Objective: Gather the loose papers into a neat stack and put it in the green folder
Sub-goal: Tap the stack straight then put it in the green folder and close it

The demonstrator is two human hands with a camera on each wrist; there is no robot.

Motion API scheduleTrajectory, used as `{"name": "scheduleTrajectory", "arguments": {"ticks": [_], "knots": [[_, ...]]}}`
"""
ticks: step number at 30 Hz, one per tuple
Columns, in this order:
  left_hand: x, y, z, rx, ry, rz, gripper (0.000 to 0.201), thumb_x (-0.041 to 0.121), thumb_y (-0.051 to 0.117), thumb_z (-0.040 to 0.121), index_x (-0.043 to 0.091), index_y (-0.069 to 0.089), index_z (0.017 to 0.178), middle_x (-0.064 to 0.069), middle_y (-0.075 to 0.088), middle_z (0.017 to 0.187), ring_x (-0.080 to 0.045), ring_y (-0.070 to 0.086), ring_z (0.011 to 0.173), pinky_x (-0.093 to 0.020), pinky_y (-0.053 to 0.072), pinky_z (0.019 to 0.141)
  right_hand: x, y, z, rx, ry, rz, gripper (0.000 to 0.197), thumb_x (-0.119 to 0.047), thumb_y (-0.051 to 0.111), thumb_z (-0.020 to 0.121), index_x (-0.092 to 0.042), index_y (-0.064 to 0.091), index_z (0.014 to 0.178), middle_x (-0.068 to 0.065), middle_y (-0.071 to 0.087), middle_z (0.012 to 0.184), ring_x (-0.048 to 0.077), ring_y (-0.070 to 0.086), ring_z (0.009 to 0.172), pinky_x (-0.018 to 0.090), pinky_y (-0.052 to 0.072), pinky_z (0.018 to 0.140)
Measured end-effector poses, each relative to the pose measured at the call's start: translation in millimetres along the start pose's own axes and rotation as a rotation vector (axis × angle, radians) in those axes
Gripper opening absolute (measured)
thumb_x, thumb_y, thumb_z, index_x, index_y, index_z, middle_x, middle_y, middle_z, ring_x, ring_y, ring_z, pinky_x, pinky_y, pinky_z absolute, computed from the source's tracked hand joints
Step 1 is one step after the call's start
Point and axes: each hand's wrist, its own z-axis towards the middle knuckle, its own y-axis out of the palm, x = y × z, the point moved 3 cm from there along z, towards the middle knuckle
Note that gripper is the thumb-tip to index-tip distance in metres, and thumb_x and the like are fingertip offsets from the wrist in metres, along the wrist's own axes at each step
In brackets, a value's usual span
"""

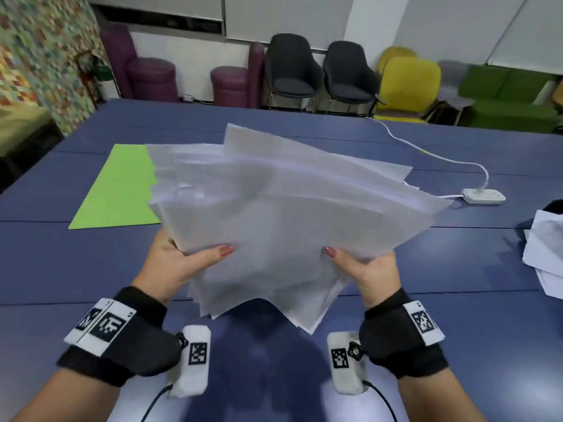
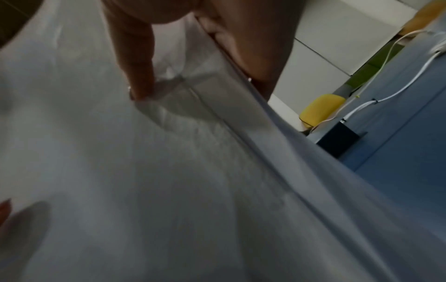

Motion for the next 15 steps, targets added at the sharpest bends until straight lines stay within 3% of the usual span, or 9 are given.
{"name": "scheduleTrajectory", "arguments": {"ticks": [2, 5, 8, 11, 15], "knots": [[3.9, -2.5, 0.0, 0.008, 0.007, -0.034, 0.047, 0.029, 0.084, 0.036, 0.032, 0.074, 0.082, 0.017, 0.075, 0.082, 0.001, 0.068, 0.079, -0.014, 0.053, 0.069, -7.7, 2.1, 4.0, -0.024, -0.013, 0.037, 0.038, 0.009, 0.081, 0.056, 0.002, 0.065, 0.089, -0.015, 0.074, 0.068, 0.0, 0.069, 0.07, 0.012, 0.053, 0.065], [9.2, 0.4, -3.3, -0.028, 0.019, -0.007, 0.053, 0.032, 0.087, 0.033, 0.031, 0.074, 0.085, 0.016, 0.075, 0.084, -0.001, 0.069, 0.081, -0.014, 0.053, 0.07, -20.8, 6.9, 7.3, -0.077, -0.049, 0.015, 0.045, 0.01, 0.078, 0.054, 0.005, 0.063, 0.096, -0.014, 0.075, 0.074, 0.002, 0.07, 0.076, 0.013, 0.053, 0.067], [5.5, 4.1, -5.0, 0.026, 0.019, 0.016, 0.037, 0.013, 0.082, 0.051, 0.02, 0.07, 0.085, 0.02, 0.074, 0.079, 0.004, 0.068, 0.077, -0.012, 0.052, 0.068, -22.2, 14.4, 6.2, -0.125, -0.039, -0.002, 0.041, 0.022, 0.07, 0.06, -0.007, 0.063, 0.088, -0.017, 0.074, 0.071, -0.001, 0.069, 0.072, 0.012, 0.053, 0.065], [-0.6, 1.8, -2.1, 0.119, -0.001, 0.014, 0.033, -0.011, 0.068, 0.073, 0.017, 0.063, 0.089, 0.023, 0.073, 0.072, 0.006, 0.067, 0.072, -0.01, 0.051, 0.065, -15.0, 16.6, 4.3, -0.131, -0.003, -0.002, 0.036, 0.016, 0.071, 0.064, 0.002, 0.062, 0.097, -0.012, 0.075, 0.075, 0.005, 0.071, 0.076, 0.017, 0.054, 0.068], [10.2, 9.4, -3.0, 0.144, 0.061, 0.028, 0.033, -0.011, 0.065, 0.074, 0.019, 0.063, 0.089, 0.026, 0.072, 0.073, 0.007, 0.067, 0.074, -0.01, 0.051, 0.068, -18.3, 20.1, -1.5, -0.133, -0.015, -0.028, 0.029, 0.018, 0.065, 0.071, -0.008, 0.065, 0.085, -0.02, 0.073, 0.067, -0.006, 0.068, 0.07, 0.008, 0.051, 0.065]]}}
